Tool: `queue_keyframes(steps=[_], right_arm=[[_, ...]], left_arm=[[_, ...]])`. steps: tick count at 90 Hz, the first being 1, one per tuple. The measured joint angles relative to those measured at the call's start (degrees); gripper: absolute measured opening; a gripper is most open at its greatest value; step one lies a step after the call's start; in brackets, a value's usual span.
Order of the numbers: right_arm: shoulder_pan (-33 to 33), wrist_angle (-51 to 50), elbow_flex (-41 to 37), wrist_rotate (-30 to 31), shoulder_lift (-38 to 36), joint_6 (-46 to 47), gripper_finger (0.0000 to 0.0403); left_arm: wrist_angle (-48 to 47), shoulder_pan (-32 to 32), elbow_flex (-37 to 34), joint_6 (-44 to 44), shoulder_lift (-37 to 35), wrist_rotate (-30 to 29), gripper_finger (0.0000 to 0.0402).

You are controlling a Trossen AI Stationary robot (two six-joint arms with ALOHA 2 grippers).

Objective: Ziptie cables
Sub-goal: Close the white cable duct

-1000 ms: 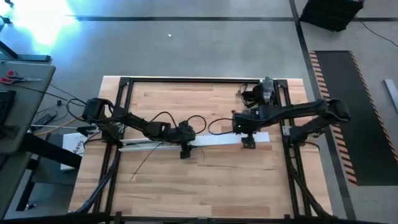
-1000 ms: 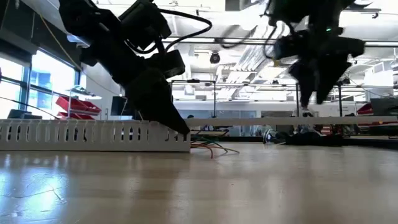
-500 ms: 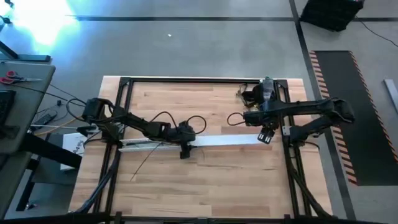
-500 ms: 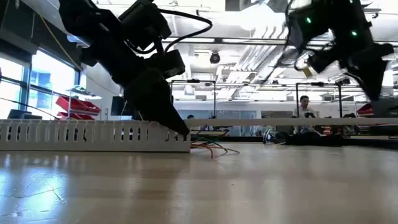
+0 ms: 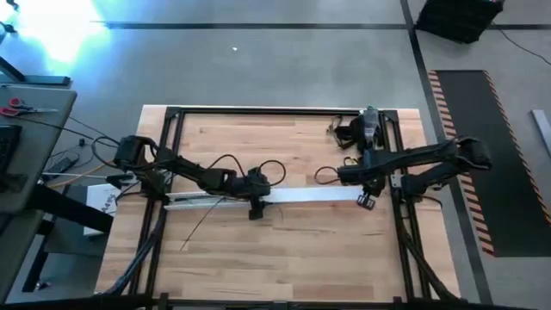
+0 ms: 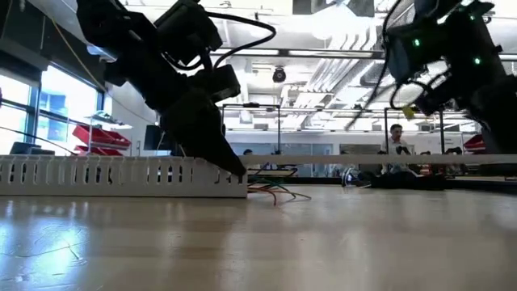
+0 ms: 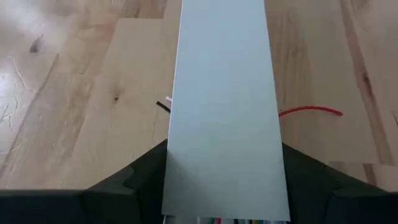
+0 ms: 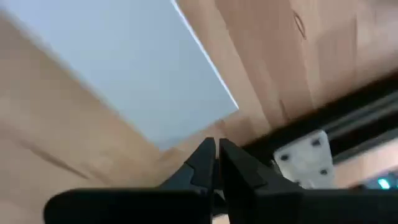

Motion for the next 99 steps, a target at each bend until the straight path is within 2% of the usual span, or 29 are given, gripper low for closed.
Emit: queue_keyframes(steps=[30,47,75,99], right_arm=[[1.2,7.2,-3.1,-3.1,-0.1,1.2,0.0002],[1.2,7.7,-3.1,-3.2,-0.1,1.0,0.0002],[1.2,7.4,-3.1,-3.6,-0.1,0.8,0.0002],[1.2,7.3,-3.0,-3.5,-0.1,-0.3,0.0002]], left_arm=[[-0.1,0.0,0.0,0.1,0.0,0.0,0.0211],[0.1,0.0,0.0,0.0,0.0,-0.1,0.0215],[-0.4,0.0,-0.4,0.0,0.1,-0.6,0.025],[-0.4,0.0,-0.3,0.2,0.1,-0.2,0.0254]])
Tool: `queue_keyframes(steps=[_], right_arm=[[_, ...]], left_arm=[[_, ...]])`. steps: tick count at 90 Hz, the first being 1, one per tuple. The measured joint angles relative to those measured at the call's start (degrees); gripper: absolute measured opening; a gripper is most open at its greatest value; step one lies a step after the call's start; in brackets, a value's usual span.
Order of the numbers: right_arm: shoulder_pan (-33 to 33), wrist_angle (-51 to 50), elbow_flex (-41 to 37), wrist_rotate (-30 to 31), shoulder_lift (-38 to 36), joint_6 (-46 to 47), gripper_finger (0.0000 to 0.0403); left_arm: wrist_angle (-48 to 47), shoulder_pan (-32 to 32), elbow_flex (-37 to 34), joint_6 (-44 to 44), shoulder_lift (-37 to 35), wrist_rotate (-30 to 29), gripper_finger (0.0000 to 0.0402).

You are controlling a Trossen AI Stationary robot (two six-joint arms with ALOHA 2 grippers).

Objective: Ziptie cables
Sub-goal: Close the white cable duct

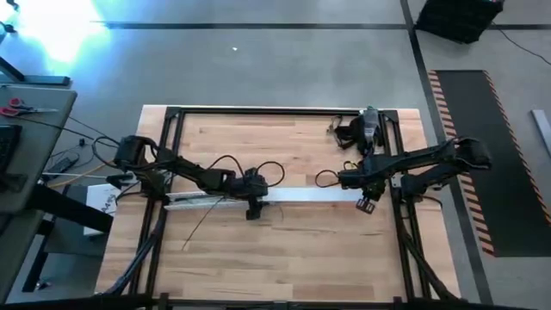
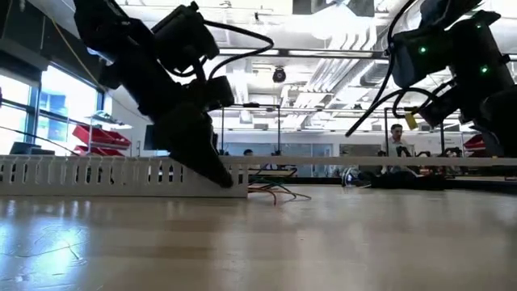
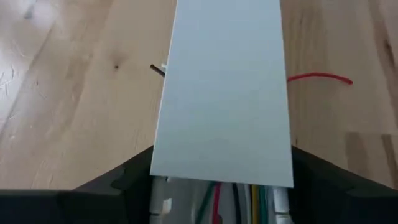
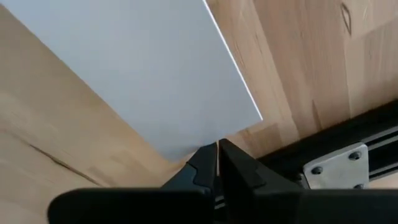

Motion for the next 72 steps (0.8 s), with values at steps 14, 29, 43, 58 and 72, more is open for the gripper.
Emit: queue_keyframes(steps=[14,29,43,58,72], right_arm=[[-0.1,0.0,0.0,0.7,0.0,-0.4,0.0002],[-0.1,0.2,0.0,1.0,0.0,-1.0,0.0002],[-0.2,0.4,0.0,1.6,0.0,-1.9,0.0002],[-1.5,0.4,0.0,3.5,0.0,-3.3,0.0002],[-2.9,2.6,0.5,4.4,0.0,-5.0,0.0002]], left_arm=[[0.3,0.0,0.0,0.3,0.0,0.1,0.0254],[0.5,0.0,0.2,1.1,0.0,0.2,0.0254],[0.5,0.0,0.2,1.1,0.0,0.3,0.0255],[0.5,0.0,0.2,1.2,0.0,0.3,0.0255],[0.6,-0.1,0.3,1.3,-0.1,0.7,0.0255]])
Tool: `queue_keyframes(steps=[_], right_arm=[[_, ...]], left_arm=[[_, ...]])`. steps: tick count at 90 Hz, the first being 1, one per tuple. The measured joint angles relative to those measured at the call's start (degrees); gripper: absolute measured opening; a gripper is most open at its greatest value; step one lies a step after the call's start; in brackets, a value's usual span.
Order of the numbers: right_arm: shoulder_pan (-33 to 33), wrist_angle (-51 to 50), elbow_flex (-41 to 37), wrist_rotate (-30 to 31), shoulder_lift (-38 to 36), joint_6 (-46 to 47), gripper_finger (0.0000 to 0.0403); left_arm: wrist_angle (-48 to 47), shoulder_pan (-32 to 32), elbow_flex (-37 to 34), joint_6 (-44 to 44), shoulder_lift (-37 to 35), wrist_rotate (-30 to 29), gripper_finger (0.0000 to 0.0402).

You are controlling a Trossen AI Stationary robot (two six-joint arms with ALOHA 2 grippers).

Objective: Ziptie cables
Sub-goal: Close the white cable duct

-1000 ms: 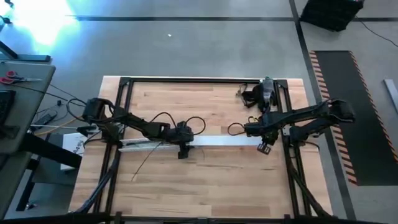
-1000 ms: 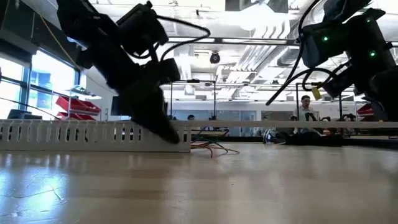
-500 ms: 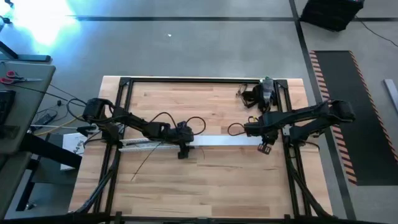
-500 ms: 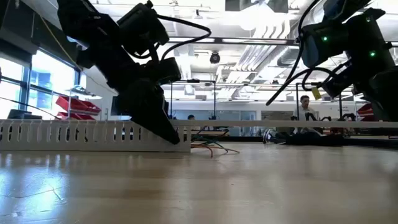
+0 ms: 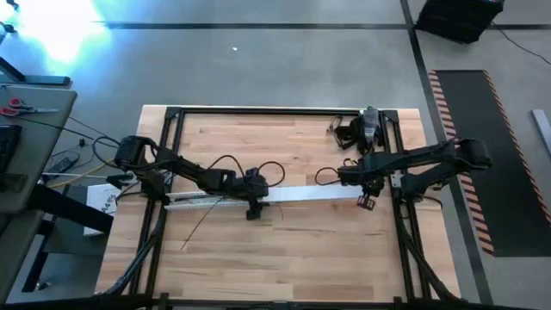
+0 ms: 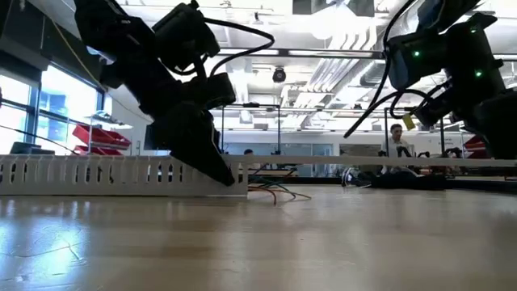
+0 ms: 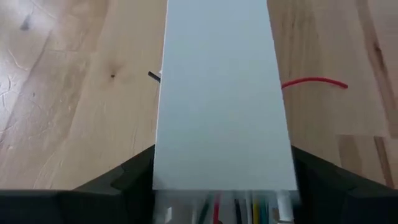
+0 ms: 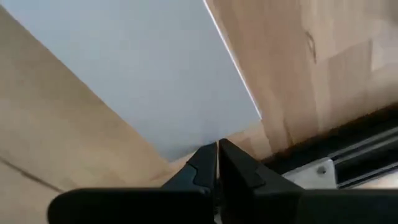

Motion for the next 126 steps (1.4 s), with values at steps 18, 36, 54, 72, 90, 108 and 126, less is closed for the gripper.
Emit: queue_keyframes(steps=[18,36,54,72,90,108,126], right_arm=[[-0.2,-1.2,1.8,0.6,0.0,-1.2,0.0001],[-0.1,-1.7,2.4,0.6,0.1,-1.5,0.0],[0.3,-1.5,2.4,-0.7,0.3,-1.3,0.0],[0.3,-1.4,2.4,-1.3,0.2,-1.5,0.0],[0.3,-1.4,2.4,0.9,0.2,-1.7,0.0],[0.1,-1.8,2.6,6.5,0.2,-0.4,0.0],[0.1,-2.1,2.6,6.6,0.2,0.0,0.0]], left_arm=[[-0.1,0.0,0.0,-0.1,0.0,0.3,0.0255],[-0.1,0.0,0.0,-0.1,0.0,0.1,0.0255],[-0.1,0.0,0.0,-0.2,0.0,-0.2,0.0255],[-0.1,0.1,0.0,-0.1,0.0,-1.0,0.0255],[-0.2,0.1,0.0,0.0,0.0,-0.2,0.0255],[-1.1,-0.1,0.0,3.5,-0.7,3.3,0.0255],[-5.6,0.0,0.0,4.4,-4.3,1.3,0.0255]])
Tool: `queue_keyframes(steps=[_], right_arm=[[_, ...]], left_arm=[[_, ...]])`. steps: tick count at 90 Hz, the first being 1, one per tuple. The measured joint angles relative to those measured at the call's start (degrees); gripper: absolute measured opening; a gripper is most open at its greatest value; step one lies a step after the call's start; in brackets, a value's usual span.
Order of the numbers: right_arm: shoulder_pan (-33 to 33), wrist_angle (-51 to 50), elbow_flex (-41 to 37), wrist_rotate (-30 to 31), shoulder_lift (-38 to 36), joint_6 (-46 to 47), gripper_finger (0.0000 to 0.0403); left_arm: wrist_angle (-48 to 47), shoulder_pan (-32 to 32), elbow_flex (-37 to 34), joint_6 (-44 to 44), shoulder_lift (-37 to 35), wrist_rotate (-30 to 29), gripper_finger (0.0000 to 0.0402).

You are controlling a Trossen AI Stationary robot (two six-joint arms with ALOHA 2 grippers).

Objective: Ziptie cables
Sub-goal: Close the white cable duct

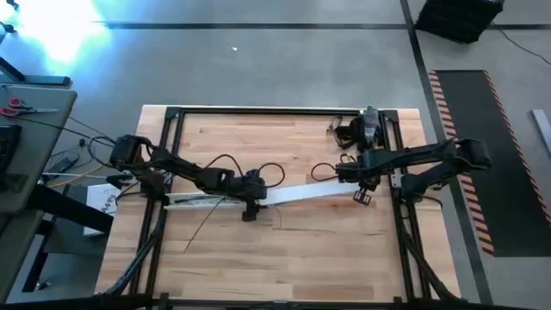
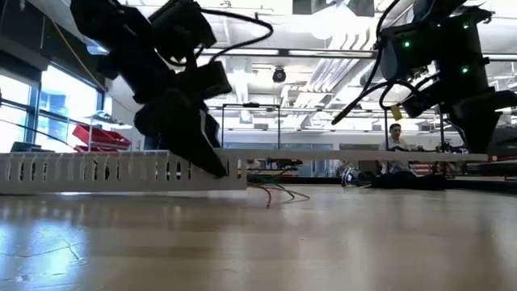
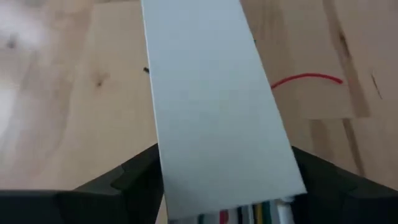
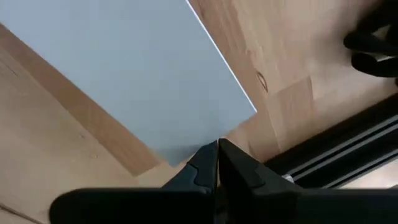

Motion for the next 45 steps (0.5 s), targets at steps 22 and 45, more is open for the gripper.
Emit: queue_keyframes(steps=[22,45], right_arm=[[0.0,-0.1,0.0,0.0,0.0,-0.1,0.0],[0.0,-0.1,0.0,0.0,0.0,0.0,0.0]], left_arm=[[-8.5,0.0,0.0,-3.4,-5.0,-1.1,0.0255],[-10.3,-1.6,0.0,-6.1,-3.7,-5.6,0.0255]])
